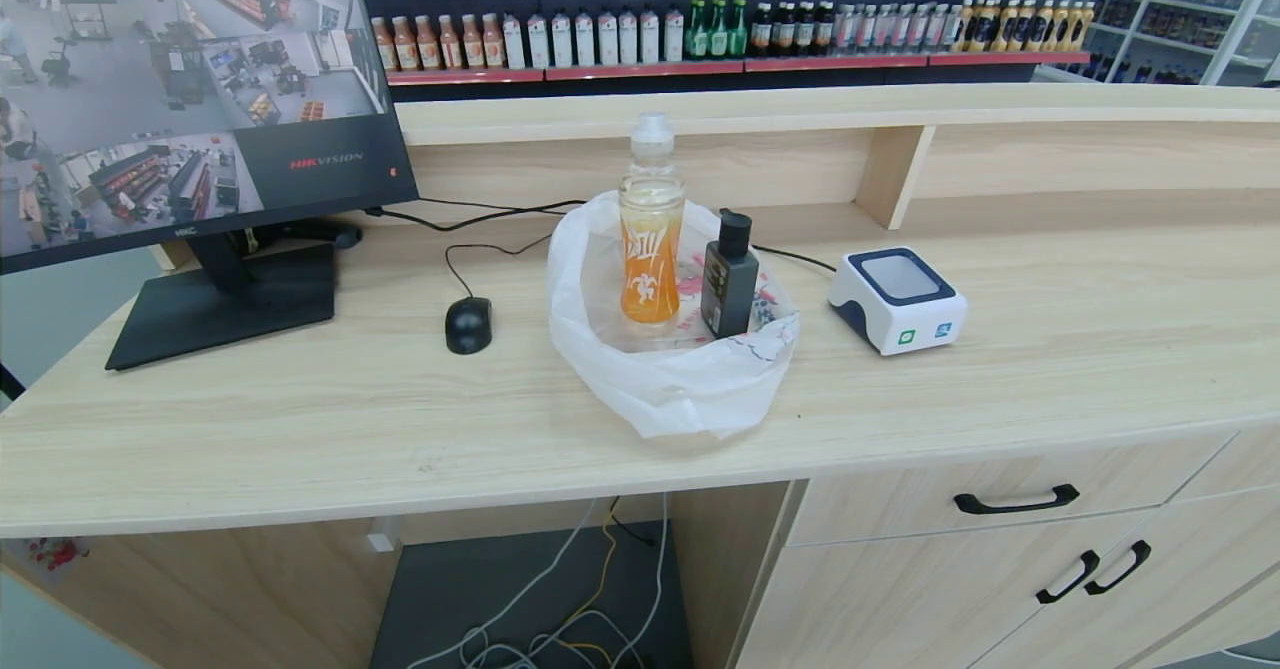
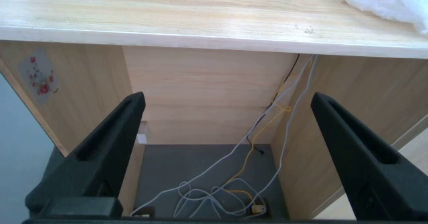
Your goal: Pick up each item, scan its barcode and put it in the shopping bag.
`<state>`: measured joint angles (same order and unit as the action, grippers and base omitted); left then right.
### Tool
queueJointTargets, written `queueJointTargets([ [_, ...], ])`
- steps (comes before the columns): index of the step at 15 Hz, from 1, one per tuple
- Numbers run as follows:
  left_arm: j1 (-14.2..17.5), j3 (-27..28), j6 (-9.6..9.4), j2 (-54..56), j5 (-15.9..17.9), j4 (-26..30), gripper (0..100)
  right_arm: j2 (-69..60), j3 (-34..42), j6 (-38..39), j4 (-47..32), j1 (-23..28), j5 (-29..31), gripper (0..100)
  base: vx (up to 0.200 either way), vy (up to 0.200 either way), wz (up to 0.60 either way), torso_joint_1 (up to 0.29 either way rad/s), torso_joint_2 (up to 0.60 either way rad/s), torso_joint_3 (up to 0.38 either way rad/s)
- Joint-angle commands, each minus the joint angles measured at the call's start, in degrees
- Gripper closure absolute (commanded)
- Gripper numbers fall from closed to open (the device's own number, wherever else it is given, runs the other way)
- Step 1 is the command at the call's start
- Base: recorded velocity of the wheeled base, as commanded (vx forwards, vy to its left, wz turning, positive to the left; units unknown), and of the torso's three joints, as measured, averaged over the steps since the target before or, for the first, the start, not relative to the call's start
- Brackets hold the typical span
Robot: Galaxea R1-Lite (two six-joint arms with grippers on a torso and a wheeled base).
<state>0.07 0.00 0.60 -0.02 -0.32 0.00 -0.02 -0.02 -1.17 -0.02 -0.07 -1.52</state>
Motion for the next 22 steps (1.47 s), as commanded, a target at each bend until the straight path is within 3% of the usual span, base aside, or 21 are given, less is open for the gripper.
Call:
queueJointTargets([
  [1, 0.0, 0.0, 0.02, 0.0, 0.0, 0.0, 0, 0.1, 0.0, 0.2, -0.1, 0.0, 0.1, 0, 0.000, 0.000, 0.00, 0.000, 0.00, 0.000],
  [9, 0.0, 0.0, -0.42, 0.0, 0.0, 0.1, 0, 0.0, 0.0, 0.1, -0.1, 0.0, 0.1, 0, -0.025, 0.000, 0.00, 0.000, 0.00, 0.000],
  [22, 0.0, 0.0, 0.11, 0.0, 0.0, 0.0, 0, 0.2, 0.0, 0.1, -0.1, -0.1, 0.1, 0, 0.000, -0.200, 0.00, 0.001, 0.00, 0.001],
])
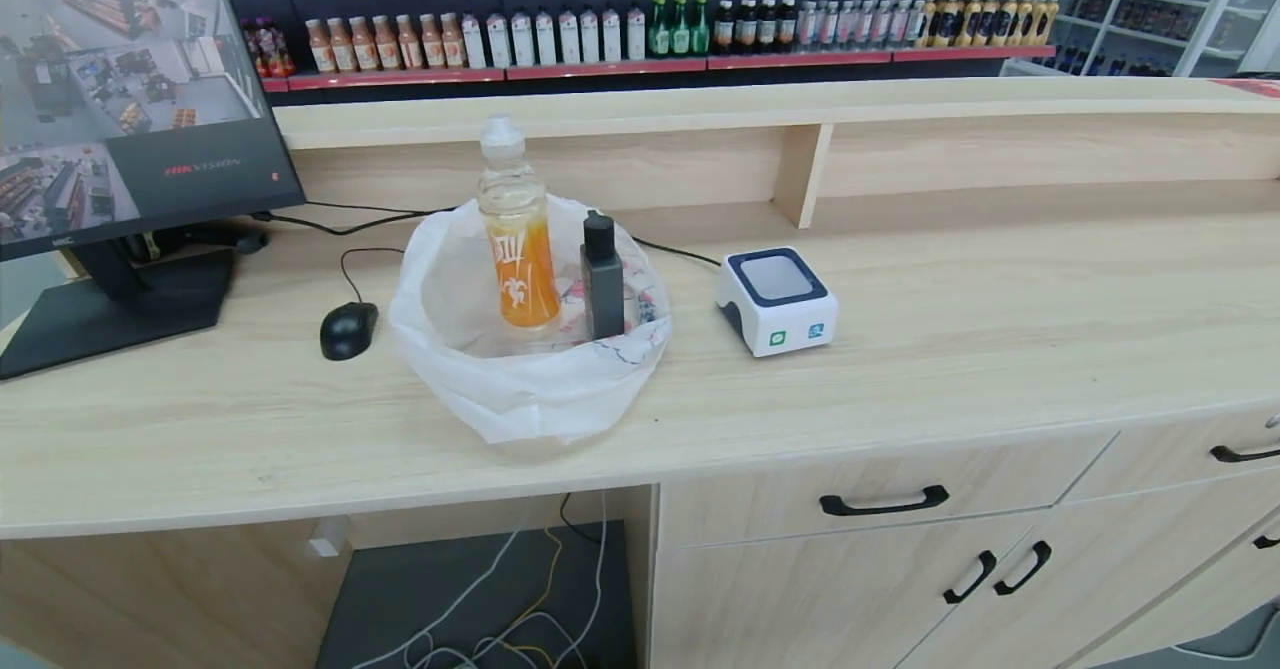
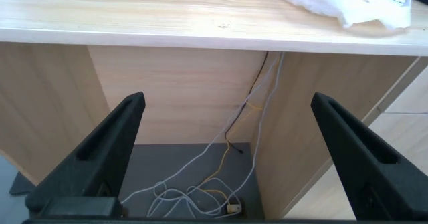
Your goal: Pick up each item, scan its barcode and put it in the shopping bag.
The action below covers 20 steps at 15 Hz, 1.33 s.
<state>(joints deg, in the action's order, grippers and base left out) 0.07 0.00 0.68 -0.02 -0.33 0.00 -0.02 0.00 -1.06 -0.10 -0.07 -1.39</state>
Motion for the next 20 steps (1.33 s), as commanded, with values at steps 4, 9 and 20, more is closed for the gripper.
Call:
queueJointTargets([
  [4, 0.0, 0.0, 0.02, 0.0, 0.0, 0.0, 0, 0.1, 0.0, 0.0, 0.0, 0.0, 0.0, 0, 0.000, -0.200, 0.45, -0.095, 0.18, 0.086],
  [9, 0.0, 0.0, 0.11, 0.0, 0.0, 0.0, 0, 0.1, 0.0, 0.0, 0.0, 0.0, 0.0, 0, 0.000, -0.200, 0.00, -0.031, 0.08, 0.037],
  [20, 0.0, 0.0, 0.11, 0.0, 0.0, 0.0, 0, 0.1, 0.0, 0.3, 0.0, 0.0, 0.0, 0, 0.000, -0.036, 0.00, 0.000, 0.00, 0.001],
])
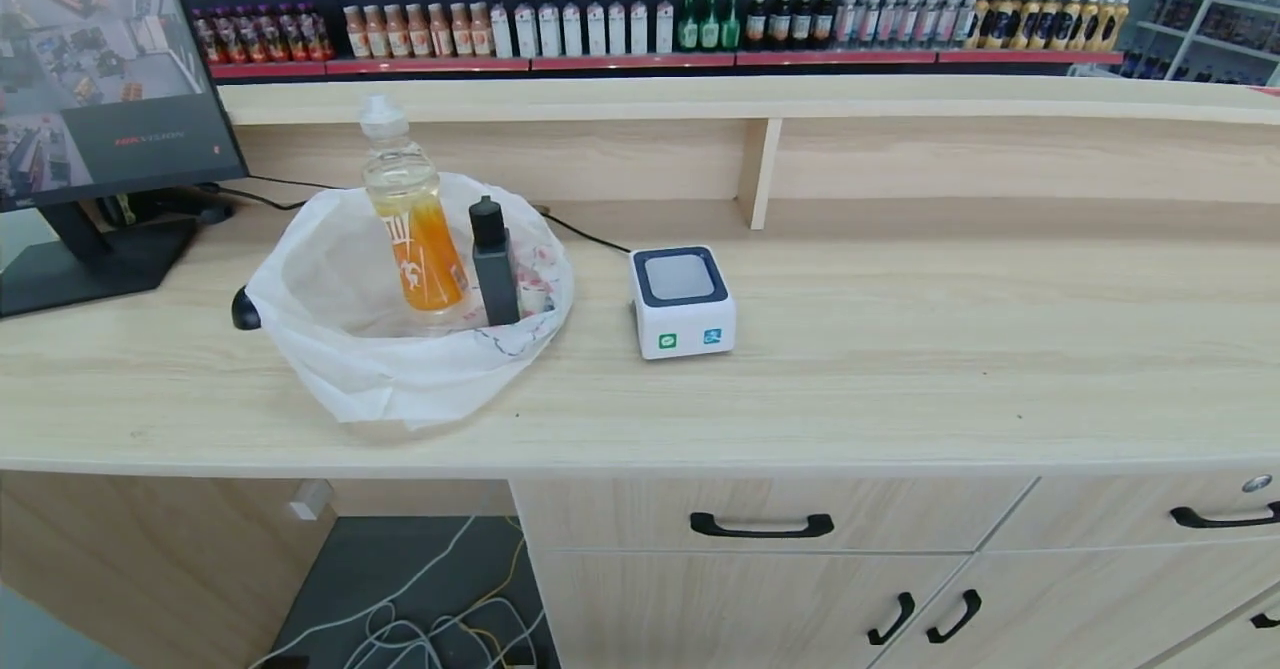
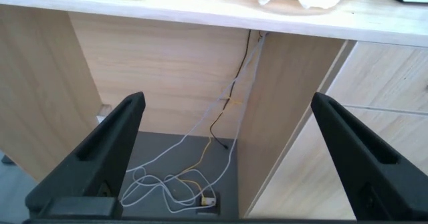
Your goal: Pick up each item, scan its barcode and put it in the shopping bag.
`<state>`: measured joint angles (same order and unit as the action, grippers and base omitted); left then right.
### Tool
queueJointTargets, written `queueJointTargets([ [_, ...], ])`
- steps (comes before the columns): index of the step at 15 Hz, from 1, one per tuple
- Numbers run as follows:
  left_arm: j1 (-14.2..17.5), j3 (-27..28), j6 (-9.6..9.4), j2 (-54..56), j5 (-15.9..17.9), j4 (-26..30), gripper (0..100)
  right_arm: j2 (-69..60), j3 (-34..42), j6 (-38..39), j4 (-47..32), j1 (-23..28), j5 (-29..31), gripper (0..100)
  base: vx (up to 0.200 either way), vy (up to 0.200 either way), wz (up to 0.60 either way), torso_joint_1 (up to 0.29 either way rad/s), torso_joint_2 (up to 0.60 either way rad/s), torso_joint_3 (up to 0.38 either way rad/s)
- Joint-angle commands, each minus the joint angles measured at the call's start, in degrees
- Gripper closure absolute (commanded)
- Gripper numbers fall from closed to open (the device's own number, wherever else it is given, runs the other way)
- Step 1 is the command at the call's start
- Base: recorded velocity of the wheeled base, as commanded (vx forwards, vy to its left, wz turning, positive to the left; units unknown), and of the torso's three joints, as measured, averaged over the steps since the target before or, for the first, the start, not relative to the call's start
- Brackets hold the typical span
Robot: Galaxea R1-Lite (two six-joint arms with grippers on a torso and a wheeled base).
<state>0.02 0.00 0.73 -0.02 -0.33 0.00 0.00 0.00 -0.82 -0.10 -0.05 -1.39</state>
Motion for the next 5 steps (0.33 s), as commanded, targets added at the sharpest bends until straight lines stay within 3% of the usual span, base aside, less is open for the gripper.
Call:
queueJointTargets([
  [1, 0.1, 0.0, 0.06, 0.0, 0.0, 0.0, 0, 0.1, 0.0, 0.0, 0.0, 0.0, 0.0, 0, 0.000, 0.000, 0.00, 0.000, 0.00, 0.000],
  [5, 0.1, 0.0, 0.06, 0.0, 0.0, 0.0, 0, 0.1, 0.0, 0.0, 0.0, 0.0, 0.1, 0, 0.000, 0.000, 0.00, 0.000, 0.00, 0.000],
])
